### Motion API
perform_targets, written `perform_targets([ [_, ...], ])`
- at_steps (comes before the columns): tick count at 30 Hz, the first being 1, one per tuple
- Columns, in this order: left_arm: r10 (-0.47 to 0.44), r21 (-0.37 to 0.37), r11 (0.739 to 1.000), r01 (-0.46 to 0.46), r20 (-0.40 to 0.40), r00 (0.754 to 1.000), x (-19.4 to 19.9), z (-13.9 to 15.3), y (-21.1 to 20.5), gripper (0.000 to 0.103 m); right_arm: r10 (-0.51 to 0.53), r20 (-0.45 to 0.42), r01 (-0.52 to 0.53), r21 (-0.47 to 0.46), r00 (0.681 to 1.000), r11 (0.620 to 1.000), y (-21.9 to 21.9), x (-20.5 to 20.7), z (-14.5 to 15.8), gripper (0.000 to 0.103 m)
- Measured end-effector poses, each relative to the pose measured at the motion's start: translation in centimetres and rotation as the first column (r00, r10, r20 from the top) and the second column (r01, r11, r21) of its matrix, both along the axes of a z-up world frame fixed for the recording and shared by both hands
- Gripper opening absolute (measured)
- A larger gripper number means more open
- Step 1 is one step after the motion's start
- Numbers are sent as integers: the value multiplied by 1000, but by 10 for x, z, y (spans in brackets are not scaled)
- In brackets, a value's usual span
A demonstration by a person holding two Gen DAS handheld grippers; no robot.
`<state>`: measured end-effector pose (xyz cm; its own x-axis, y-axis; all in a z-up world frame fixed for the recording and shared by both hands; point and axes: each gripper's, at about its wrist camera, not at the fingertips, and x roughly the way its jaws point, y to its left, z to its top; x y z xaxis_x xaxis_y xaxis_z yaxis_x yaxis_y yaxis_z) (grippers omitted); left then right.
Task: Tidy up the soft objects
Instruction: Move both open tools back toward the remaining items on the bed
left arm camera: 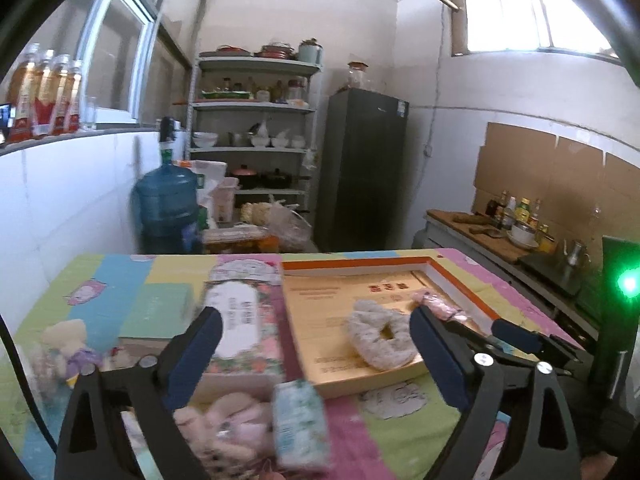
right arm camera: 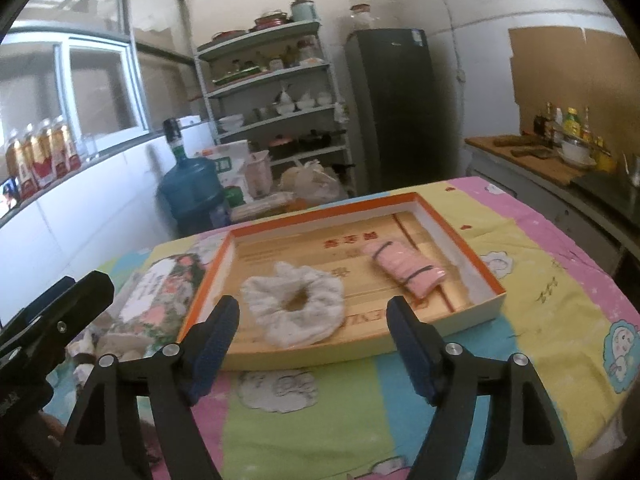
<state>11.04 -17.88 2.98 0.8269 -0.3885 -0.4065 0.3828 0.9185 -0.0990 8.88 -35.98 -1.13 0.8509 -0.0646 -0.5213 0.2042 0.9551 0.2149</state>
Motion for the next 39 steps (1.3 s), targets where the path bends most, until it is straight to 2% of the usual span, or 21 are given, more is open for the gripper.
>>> perform_targets([
  [7,68,-1,998,-68,12,998,-14,2,53,98,33,5,-33,-22,999,999,37,-7,5,77],
  [17,194,-7,981,-194,-27,981,-25,-7,125,98,80,11,-80,-53,997,995,88,-16,9,77],
  [23,249,6,968,-249,-17,968,-35,-10,156,98,94,7,-93,-63,996,994,107,-20,9,77],
  [29,276,-14,961,-277,-42,960,-43,-16,181,98,115,13,-114,-70,993,991,129,-25,12,77],
  [34,306,-20,951,-308,-68,949,-44,-24,203,97,163,19,-161,-62,987,985,153,-27,9,77],
  [39,339,-20,939,-343,-111,934,-43,-35,225,92,239,1,-238,-71,971,969,181,-22,5,77],
])
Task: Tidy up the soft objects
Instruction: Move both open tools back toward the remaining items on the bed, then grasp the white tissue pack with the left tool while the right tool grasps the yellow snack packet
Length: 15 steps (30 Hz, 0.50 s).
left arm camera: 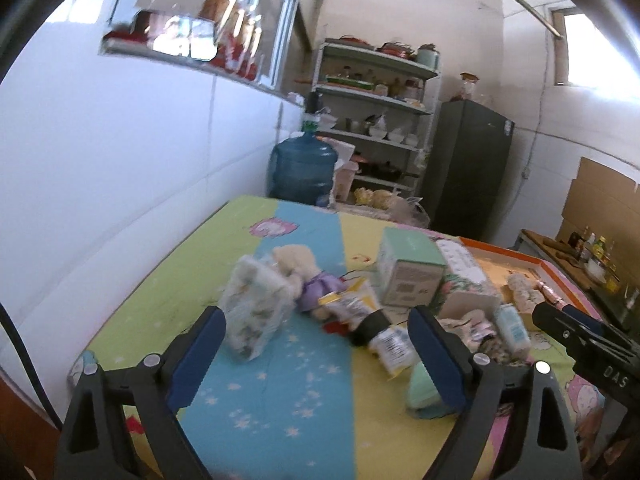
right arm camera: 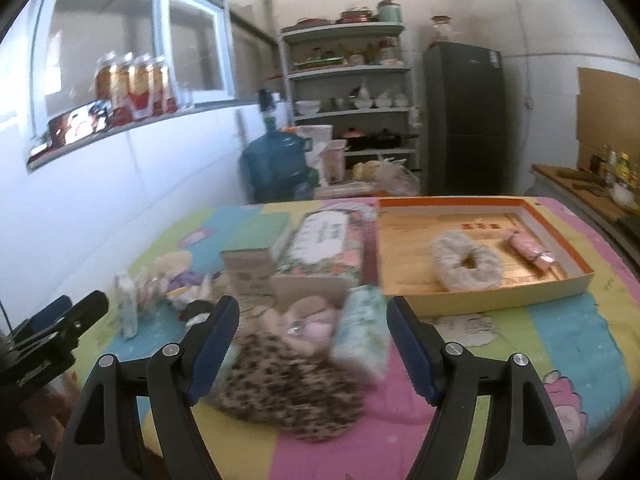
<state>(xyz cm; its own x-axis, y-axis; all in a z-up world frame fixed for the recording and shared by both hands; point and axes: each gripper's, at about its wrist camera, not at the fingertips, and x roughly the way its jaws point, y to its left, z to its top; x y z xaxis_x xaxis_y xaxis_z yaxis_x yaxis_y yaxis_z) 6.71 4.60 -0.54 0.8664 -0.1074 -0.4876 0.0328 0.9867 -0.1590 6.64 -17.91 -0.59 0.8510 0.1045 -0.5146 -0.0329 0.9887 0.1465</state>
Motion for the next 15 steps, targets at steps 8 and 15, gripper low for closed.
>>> perform_targets([
  [8,55,2,999,-55,-25,998,5,-14,31,89,147,-6,-147,-19,989,989,46,15,-1,77],
  [15,-14,17,1000,15,-37,999,25,-27,46,86,238,-20,-238,-30,971,971,78,25,-7,77],
])
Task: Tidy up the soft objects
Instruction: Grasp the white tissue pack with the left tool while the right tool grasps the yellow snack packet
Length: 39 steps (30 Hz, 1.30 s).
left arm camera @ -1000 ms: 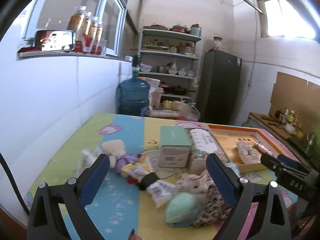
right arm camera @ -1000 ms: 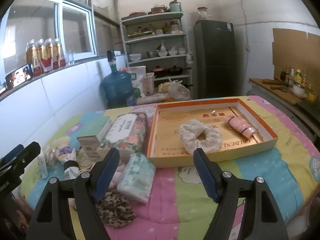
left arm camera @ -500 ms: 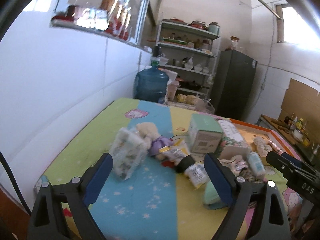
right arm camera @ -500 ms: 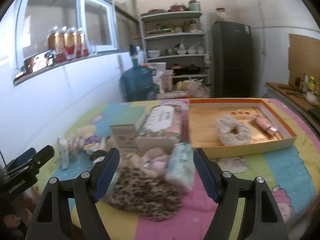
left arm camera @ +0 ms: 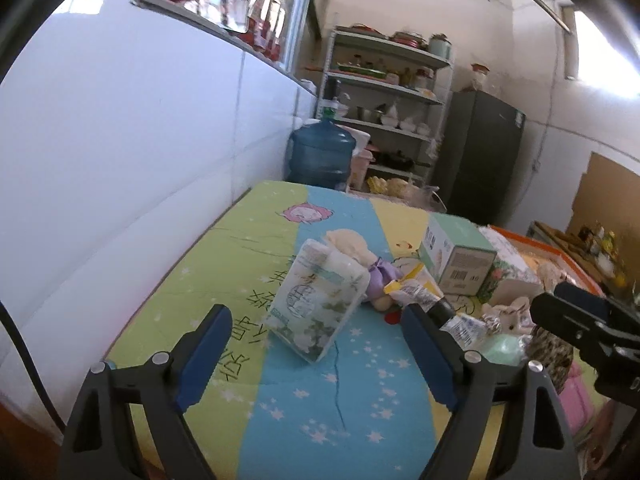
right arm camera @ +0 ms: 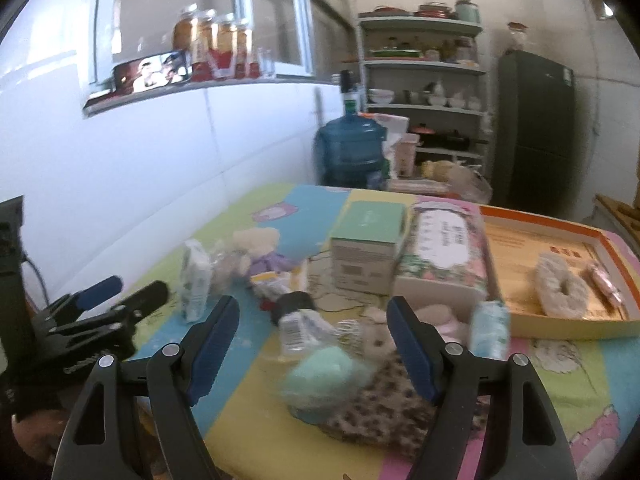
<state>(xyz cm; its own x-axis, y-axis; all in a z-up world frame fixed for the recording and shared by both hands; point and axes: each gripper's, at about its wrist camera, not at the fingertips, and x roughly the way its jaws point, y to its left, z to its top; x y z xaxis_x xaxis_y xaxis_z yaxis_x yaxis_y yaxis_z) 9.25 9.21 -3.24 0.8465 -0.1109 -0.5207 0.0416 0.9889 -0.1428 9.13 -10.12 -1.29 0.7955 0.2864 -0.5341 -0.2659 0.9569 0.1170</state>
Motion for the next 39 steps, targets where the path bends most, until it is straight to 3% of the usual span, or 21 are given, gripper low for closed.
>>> perform_targets([
  [7,-147,8,989,148,-64,987,33,-14,16,85,6,-30,-6,-2,1000,1000,11,11,-8,77],
  [13,-231,58,969,238,-110,967,51,-21,10,85,5,-52,-5,6,999,1000,14,22,-13,77],
  [19,-248,106,959,262,-132,960,59,-27,7,81,11,-66,-11,-3,998,1000,19,35,-17,77],
  [28,-280,101,950,296,-144,949,71,-30,7,80,30,-75,-31,-18,997,999,22,49,-21,77],
  [39,-310,85,941,326,-160,937,77,-36,8,63,132,-185,-138,-18,974,990,22,79,-35,77],
])
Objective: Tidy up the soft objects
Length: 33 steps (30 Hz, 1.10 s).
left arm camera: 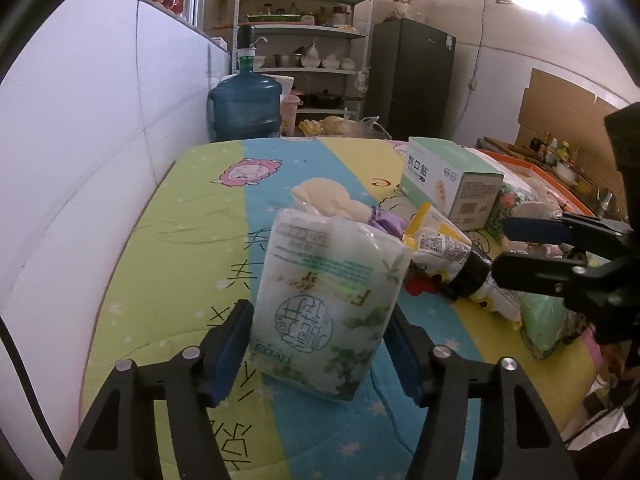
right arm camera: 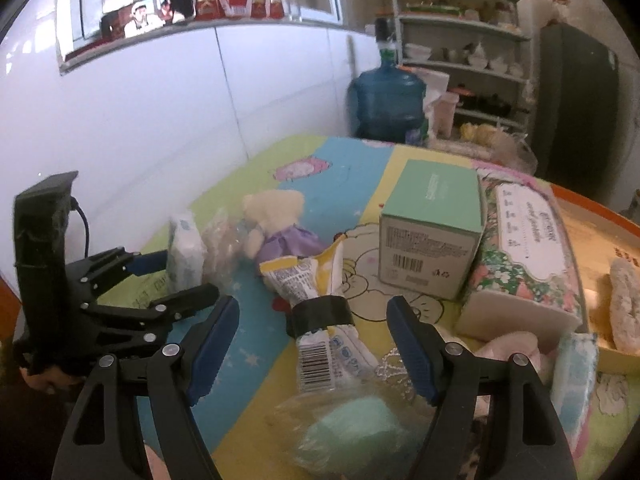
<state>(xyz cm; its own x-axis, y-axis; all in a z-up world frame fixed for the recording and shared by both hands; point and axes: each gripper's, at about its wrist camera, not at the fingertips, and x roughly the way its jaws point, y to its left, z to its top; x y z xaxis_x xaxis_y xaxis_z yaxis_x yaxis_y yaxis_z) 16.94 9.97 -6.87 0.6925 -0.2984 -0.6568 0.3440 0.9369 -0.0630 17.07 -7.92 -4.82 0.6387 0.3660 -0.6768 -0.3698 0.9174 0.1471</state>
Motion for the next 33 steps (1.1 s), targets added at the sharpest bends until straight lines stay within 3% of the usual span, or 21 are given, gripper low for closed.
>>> perform_targets([
  [13,9,-37,999,-8,7,1000,-2,-2,6,56,66,-36,-70,-124,997,990,13,15,-16,76],
  [14,12,-41,999,-11,8,1000,-3,-3,8,56,67,-39,-72,-123,997,990,16,16,-17,73],
  [16,18,-50,999,-18,8,1000,-4,-3,9,55,76,-54,-81,-114,996,990,19,18,-21,57],
  [19,31,-60,998,-30,9,999,-6,-3,11,55,75,-50,-82,-140,996,987,23,20,-24,41],
  [33,104,-93,991,-100,35,994,-22,6,11,54,63,-26,-65,-97,998,993,15,12,-23,39],
])
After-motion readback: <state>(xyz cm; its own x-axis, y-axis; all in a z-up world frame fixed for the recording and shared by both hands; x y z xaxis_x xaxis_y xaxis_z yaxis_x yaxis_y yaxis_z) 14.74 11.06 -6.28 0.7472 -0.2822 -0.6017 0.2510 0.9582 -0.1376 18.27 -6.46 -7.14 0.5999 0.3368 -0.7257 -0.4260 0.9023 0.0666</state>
